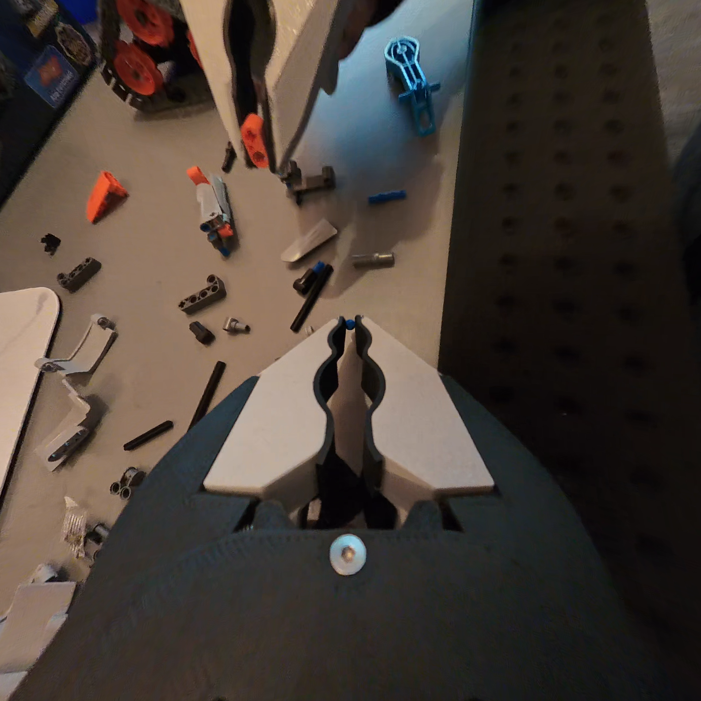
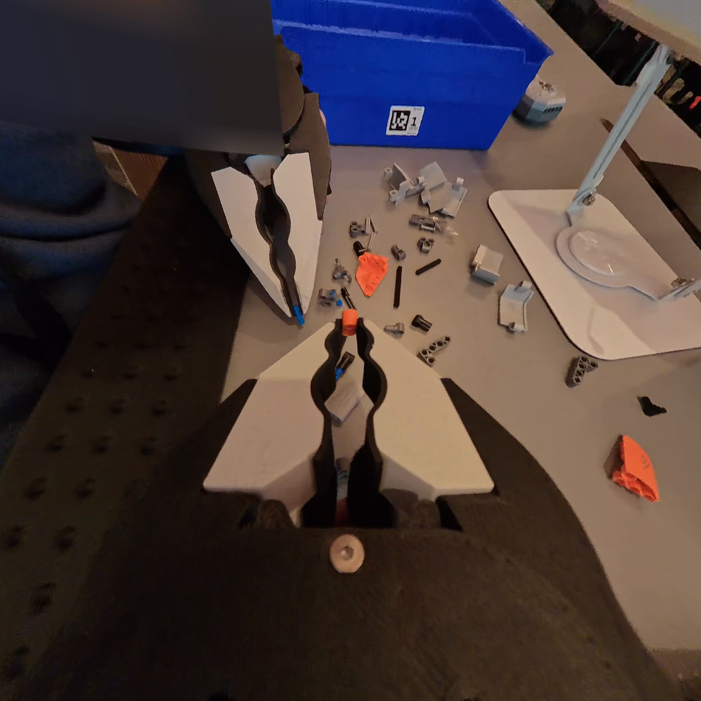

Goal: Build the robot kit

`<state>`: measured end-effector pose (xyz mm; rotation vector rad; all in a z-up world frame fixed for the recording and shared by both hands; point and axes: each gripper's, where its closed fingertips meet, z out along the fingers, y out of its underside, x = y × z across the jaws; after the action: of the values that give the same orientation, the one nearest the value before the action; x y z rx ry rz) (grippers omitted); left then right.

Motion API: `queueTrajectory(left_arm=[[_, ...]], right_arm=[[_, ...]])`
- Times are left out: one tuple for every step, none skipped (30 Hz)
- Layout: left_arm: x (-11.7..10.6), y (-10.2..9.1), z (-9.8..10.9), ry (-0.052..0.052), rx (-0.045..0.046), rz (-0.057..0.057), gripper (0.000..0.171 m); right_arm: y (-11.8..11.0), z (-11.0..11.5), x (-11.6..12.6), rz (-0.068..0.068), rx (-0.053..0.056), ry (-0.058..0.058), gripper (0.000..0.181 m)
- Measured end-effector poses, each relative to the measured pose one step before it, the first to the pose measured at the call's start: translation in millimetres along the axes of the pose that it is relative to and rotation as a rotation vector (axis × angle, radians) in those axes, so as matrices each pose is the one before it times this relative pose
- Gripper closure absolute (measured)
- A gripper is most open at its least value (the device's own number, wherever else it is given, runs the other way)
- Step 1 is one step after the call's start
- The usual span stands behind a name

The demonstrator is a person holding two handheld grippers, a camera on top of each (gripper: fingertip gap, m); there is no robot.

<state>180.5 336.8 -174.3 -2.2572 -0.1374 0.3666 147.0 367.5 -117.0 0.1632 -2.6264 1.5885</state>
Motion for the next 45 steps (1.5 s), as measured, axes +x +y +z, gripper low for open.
queueTrajectory(left_arm=[[1.79, 3.23, 1.76, 0.0071, -0.02188, 0.0083, 0.168], [0.38, 2.13, 1.29, -0.0006, -0.01295, 0.0033, 0.165], [-1.71, 1.19, 0.53, -0.0102, -0.00566, -0.0021, 0.162], [-0.56, 0.9, 0.07, -0.0012, -0.00578, -0.0056, 0.159], [-0.5, -1.57, -0.57, -0.0037, 0.00694, 0.0007, 0.158], [-2.4, -4.52, -1.42, -0.0196, 0.01878, 0.0075, 0.158], [-1.03, -5.09, -1.17, -0.0101, 0.01411, 0.0082, 0.158], [1.31, -5.89, -0.31, 0.0055, 0.01391, 0.0107, 0.158], [2.52, -7.01, 1.15, 0.0137, 0.01543, 0.0077, 0.158], [3.77, -7.81, 2.4, 0.0204, 0.01576, 0.0076, 0.157], [5.23, -7.83, 3.75, 0.0268, 0.01135, 0.0153, 0.157], [3.65, -6.74, 5.18, 0.0159, -0.00185, 0.03, 0.157], [0.36, -3.81, 5.79, -0.0026, -0.02339, 0.0566, 0.156], [-2.6, -2.3, 5.83, -0.0141, -0.03063, 0.0713, 0.156], [-2.65, -2.02, 6.06, -0.0061, -0.02631, 0.0564, 0.157], [-1.05, -2.77, 6.15, 0.0083, -0.01823, 0.0395, 0.156], [0.6, -3.69, 5.83, 0.0157, -0.00689, 0.0405, 0.155], [0.27, -2.32, 5.77, 0.0163, -0.00676, 0.0407, 0.155], [-1.4, 0.0, 5.98, 0.0129, -0.01154, 0.0301, 0.154], [-0.54, 1.65, 5.35, 0.0226, -0.01405, 0.0207, 0.152], [0.14, 0.19, 3.67, 0.0246, -0.00385, 0.0184, 0.15], [0.28, -1.49, 2.71, 0.0188, 0.00648, 0.02, 0.149], [1.2, -0.47, 2.66, 0.0215, 0.0007, 0.0189, 0.148], [1.41, 1.02, 3.2, 0.0197, -0.00844, 0.0184, 0.146], [0.71, -0.04, 3.24, 0.0126, -0.00215, 0.0157, 0.149], [-0.96, -1.7, 2.28, 0.0057, 0.00764, 0.0082, 0.151], [-1.07, -1.16, 1.88, 0.009, 0.00115, -0.0021, 0.151], [-0.98, -0.32, 1.69, 0.0081, -0.00522, -0.0051, 0.154], [0.36, -0.23, 1.67, 0.0096, -0.00579, -0.0026, 0.158], [2.22, -0.55, 1.55, 0.0164, -0.0015, 0.0004, 0.165], [0.51, -0.73, 1.14, 0.005, 0.00073, -0.01, 0.168], [-0.58, -0.32, 0.71, 0.0036, -0.00243, -0.0206, 0.168], [-0.13, -0.09, 0.19, 0.0053, -0.00183, -0.0138, 0.168], [0.0, 0.1, -0.01, 0.0008, 0.00104, -0.0049, 0.168], [-0.18, 0.09, -0.27, 0.0006, 0.00236, -0.015, 0.168], [0.16, 0.35, -0.57, 0.0043, 0.00373, -0.0226, 0.168], [0.21, 0.53, -0.5, -0.0016, 0.00801, -0.0162, 0.168], [0.12, 0.55, -0.47, -0.0068, 0.00835, -0.0112, 0.168], [-0.25, 0.7, -0.65, -0.0082, 0.00421, -0.0161, 0.165], [0.83, 0.29, -0.95, 0.0021, 0.00283, -0.0166, 0.163], [0.79, 0.19, -0.77, 0.0073, 0.0012, -0.0177, 0.161], [-0.87, 0.57, -0.35, 0.0019, -0.00213, -0.0223, 0.159], [0.61, 0.32, 0.13, 0.0151, 0.00049, -0.0203, 0.159], [0.42, -0.45, 0.92, 0.0135, 0.00469, -0.0178, 0.161], [-0.32, -0.99, 1.54, 0.0065, 0.00809, -0.0151, 0.163]], right_arm=[[2.89, -1.95, 1.79, 0.0014, -0.0126, 0.0066, 0.176], [2.65, -2.41, 1.26, 0.0044, -0.0118, 0.0033, 0.176], [2.17, -2.67, 0.16, 0.0047, -0.0081, -0.0016, 0.176], [2.14, -2.74, 0.34, 0.0005, -0.0072, 0.0034, 0.176], [2.77, -2.69, -0.47, -0.0026, -0.011, 0.0004, 0.176], [2.68, -2.85, -0.52, -0.0041, -0.0103, 0.0014, 0.176], [1.38, -2.83, -0.42, -0.0016, -0.0035, 0.0008, 0.176], [0.96, -2.76, 0.29, -0.0002, -0.0012, 0.0029, 0.176], [1.11, -2.7, 1.11, -0.0027, -0.0044, 0.0072, 0.176], [2.08, -2.82, 0.9, -0.0036, -0.0096, 0.004, 0.176], [1.59, -3.1, 1.22, -0.0048, -0.0049, 0.0063, 0.176], [1.31, -3.09, 2.11, -0.0016, -0.0022, 0.0099, 0.176], [1.7, -2.69, 2.2, 0.0004, -0.0034, 0.0103, 0.176], [2.0, -2.03, 1.73, 0.0011, -0.0035, 0.0077, 0.176], [2.41, -1.55, 1.33, 0.002, -0.0045, 0.005, 0.176], [2.42, -1.08, 0.55, 0.0017, -0.0046, 0.0017, 0.176], [2.4, -0.99, -0.15, 0.0005, -0.004, -0.0025, 0.176], [2.09, -1.04, -0.55, 0.0003, -0.0031, -0.0049, 0.176], [1.81, -0.98, -0.16, 0.0022, -0.0023, -0.0035, 0.176], [1.44, -0.89, -0.33, 0.0029, -0.0003, -0.0045, 0.176], [1.55, -0.81, -0.37, 0.0016, -0.0009, -0.0046, 0.176], [1.13, -0.82, -0.15, 0.0004, -0.0008, -0.0018, 0.176], [0.14, -0.47, -0.45, 0.001, 0.0032, -0.0025, 0.176], [-0.41, -0.05, -1.09, -0.0002, 0.0028, -0.0051, 0.176], [0.08, 0.17, -0.71, -0.005, -0.0023, -0.0012, 0.176], [-0.02, 0.01, -0.44, -0.0057, -0.0029, 0.0009, 0.176], [-0.6, -0.16, -0.78, -0.0023, 0.0014, -0.0029, 0.176], [-0.62, -0.06, -0.91, -0.0007, 0.0036, -0.0035, 0.176], [-0.04, 0.04, -0.17, -0.0007, -0.0004, 0.0005, 0.176], [0.45, 0.25, -0.08, -0.0021, -0.0033, 0.0007, 0.176], [0.03, 0.16, -0.44, -0.0011, -0.0007, -0.0016, 0.176], [-0.28, 0.14, -0.75, 0.0011, 0.002, -0.0048, 0.176], [0.25, 0.17, -0.42, 0.0013, 0.0001, -0.0028, 0.176], [0.6, 0.15, -0.24, -0.0004, -0.0023, -0.0023, 0.176], [0.49, -0.09, 0.15, 0.0003, -0.0003, -0.0005, 0.176], [0.24, -0.28, 0.22, 0.0035, 0.0019, -0.0014, 0.176], [0.23, -0.17, -0.09, 0.0035, 0.0012, -0.0036, 0.176], [0.34, -0.18, -0.36, 0.0013, 0.0005, -0.0031, 0.176], [-0.03, -0.06, -0.47, 0.0, 0.002, -0.0031, 0.176], [-0.08, -0.14, -0.86, 0.0008, 0.0032, -0.0055, 0.176], [-0.29, -0.14, -0.78, 0.0005, 0.004, -0.0051, 0.176], [-0.2, -0.11, -0.53, 0.0008, 0.0032, -0.0046, 0.176], [-0.94, -0.3, -0.58, 0.0009, 0.0072, -0.0051, 0.176], [-1.38, -0.49, -0.82, 0.0031, 0.0109, -0.0078, 0.176], [-0.99, -0.65, -0.59, 0.0036, 0.0091, -0.0065, 0.176]])
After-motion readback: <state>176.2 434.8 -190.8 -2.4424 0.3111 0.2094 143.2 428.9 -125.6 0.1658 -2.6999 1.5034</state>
